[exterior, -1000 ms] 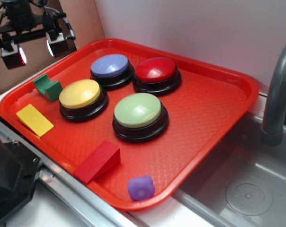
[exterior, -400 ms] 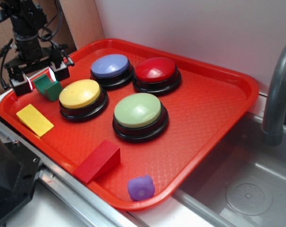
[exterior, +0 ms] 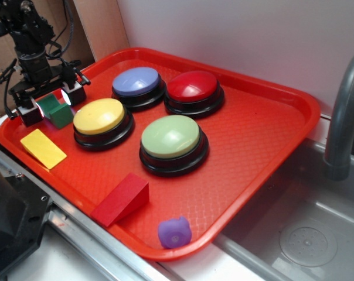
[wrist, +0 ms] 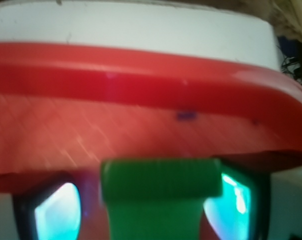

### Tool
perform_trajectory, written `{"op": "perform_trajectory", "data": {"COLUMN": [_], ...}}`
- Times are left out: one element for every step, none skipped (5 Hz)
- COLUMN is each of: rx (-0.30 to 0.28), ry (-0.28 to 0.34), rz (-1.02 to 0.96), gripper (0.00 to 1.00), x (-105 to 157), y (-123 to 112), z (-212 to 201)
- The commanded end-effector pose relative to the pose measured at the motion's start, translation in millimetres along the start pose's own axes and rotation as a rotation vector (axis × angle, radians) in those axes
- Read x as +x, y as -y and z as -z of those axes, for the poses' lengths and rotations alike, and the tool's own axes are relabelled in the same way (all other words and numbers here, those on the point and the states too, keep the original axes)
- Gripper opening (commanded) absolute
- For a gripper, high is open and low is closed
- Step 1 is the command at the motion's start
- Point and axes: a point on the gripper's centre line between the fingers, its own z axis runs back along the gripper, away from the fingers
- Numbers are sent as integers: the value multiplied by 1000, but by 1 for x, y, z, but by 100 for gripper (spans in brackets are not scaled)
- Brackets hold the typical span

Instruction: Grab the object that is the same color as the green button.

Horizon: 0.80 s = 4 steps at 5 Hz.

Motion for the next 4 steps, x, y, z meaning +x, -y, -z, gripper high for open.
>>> {"op": "perform_trajectory", "data": {"rx": [-34, -76, -144, -113], "ry": [0, 13, -61, -61], "rz": [4, 52, 244, 502], "gripper": [19, 0, 0, 0], "x": [4, 3, -3, -22], "y": [-12, -7, 2, 13], "z": [-5, -23, -49, -91]}}
